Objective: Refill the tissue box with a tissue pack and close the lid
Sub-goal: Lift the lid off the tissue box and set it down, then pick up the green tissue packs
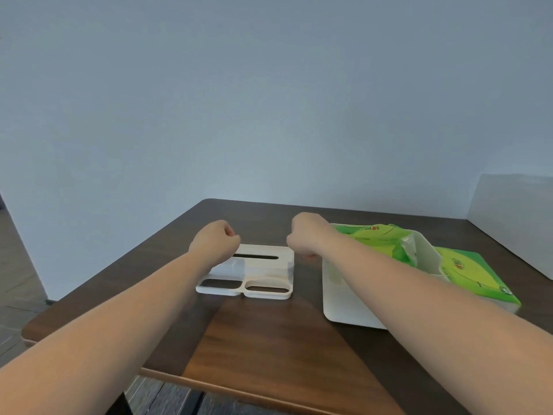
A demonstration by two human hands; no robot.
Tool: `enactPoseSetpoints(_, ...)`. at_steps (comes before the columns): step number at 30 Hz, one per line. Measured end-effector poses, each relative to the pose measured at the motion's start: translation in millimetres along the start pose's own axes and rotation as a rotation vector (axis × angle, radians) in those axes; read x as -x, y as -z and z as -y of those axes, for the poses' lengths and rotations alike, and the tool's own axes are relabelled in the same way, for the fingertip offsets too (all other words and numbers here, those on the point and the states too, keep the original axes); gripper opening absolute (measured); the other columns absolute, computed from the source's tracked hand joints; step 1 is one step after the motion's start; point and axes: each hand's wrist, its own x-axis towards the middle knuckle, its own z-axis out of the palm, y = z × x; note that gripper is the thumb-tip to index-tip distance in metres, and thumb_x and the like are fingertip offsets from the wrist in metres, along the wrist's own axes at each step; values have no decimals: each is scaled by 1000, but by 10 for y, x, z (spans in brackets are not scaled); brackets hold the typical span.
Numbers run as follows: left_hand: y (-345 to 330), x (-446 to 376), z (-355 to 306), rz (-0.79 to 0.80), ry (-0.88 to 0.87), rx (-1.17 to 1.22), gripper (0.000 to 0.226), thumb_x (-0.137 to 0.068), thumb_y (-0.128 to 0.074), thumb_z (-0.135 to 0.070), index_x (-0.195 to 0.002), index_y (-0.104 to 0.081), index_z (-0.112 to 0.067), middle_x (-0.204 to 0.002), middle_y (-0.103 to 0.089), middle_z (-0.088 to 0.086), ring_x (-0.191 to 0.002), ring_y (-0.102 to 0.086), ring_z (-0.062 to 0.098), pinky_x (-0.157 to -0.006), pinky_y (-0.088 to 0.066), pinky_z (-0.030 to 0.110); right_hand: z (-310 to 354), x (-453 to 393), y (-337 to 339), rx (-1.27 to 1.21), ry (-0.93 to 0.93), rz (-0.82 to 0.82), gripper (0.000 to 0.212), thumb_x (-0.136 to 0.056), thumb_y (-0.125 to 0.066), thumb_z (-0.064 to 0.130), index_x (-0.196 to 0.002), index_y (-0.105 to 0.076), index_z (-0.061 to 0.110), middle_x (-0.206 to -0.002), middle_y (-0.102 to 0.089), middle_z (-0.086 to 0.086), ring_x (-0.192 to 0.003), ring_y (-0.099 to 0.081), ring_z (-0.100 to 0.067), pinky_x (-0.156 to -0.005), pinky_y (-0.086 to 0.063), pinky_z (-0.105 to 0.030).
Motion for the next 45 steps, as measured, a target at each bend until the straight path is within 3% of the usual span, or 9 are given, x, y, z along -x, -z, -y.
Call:
enactPoseSetpoints(4, -72, 119, -406, 52, -42, 141, 9, -84, -50, -24, -80, -55, -18, -72, -56, -3, -66, -52, 18, -58, -43, 27, -352, 46, 233, -143, -5, -193, 16, -79, -44, 3, -65, -49, 9, -65, -52, -7, -66, -51, -27, -52, -34, -26)
enactPoseSetpoints(7, -195, 253, -737, 117, -106, 212, 12, -88, -50, -27, -82, -56, -19, -73, -52, -6, -63, -49, 12, -56, -39, 24, -751, 93, 390, -219, -72, -329, 20, -83, -46, 8, -97, -60, 10, -93, -58, -4, -88, -53, -27, -68, -41, -29)
enactPoseSetpoints(12, -375, 455, -1200, 206, -260, 246, 28, -86, -58, -41, -105, -63, -20, -82, -56, -11, -84, -55, 14, -70, -43, 27, -1447, 230, 463, -199, -237, -373, 28, -83, -47, 10, -109, -59, 10, -111, -62, -9, -91, -52, -28, -73, -43, -31)
enactPoseSetpoints(16, -449, 478, -1355, 325, -365, 84, 45, -80, -68, -42, -121, -60, -25, -92, -57, -4, -90, -57, 16, -80, -46, 27, -1800, 396, 429, -141, -392, -341, 33, -86, -49, 21, -119, -55, 17, -122, -57, -8, -111, -55, -32, -84, -43, -36)
enactPoseSetpoints(21, -486, 464, -1395, 266, -463, -94, 52, -75, -73, -42, -123, -59, -28, -94, -57, -4, -92, -58, 16, -86, -48, 31, -2066, 516, 366, -131, -549, -196, 51, -85, -49, 34, -134, -44, 21, -138, -46, -10, -129, -40, -33, -103, -38, -48)
enactPoseSetpoints(33, -596, 470, -1477, 261, -488, -195, 31, -81, -70, -35, -109, -70, -23, -84, -61, -8, -88, -58, 16, -88, -52, 34, -2319, 454, 202, -135, -585, 92, 89, -83, -56, 51, -151, -13, 13, -148, -40, -15, -132, -42, -36, -98, -42, -42)
enactPoseSetpoints(35, -599, 451, -1476, 222, -471, -154, 23, -82, -68, -32, -101, -73, -19, -91, -67, -5, -91, -61, 18, -87, -52, 34, -2326, 453, 208, -127, -580, 113, 94, -80, -58, 53, -152, -12, 14, -150, -38, -14, -133, -41, -36, -100, -42, -42)
enactPoseSetpoints(40, -511, 421, -1511, 131, -447, 29, 13, -83, -66, -27, -87, -74, -17, -78, -64, -5, -78, -56, 15, -72, -44, 26, -2371, 382, 97, -46, -585, 134, 106, -61, -57, 65, -150, -18, 22, -148, -37, -17, -135, -35, -39, -105, -41, -49)
enactPoseSetpoints(45, -302, 385, -1596, 98, -379, 294, 18, -83, -66, -23, -82, -70, -5, -68, -61, -1, -63, -54, 12, -61, -44, 24, -2389, 392, 73, -92, -625, 50, 95, -64, -55, 58, -147, -19, 30, -148, -30, -21, -135, -33, -41, -105, -39, -53)
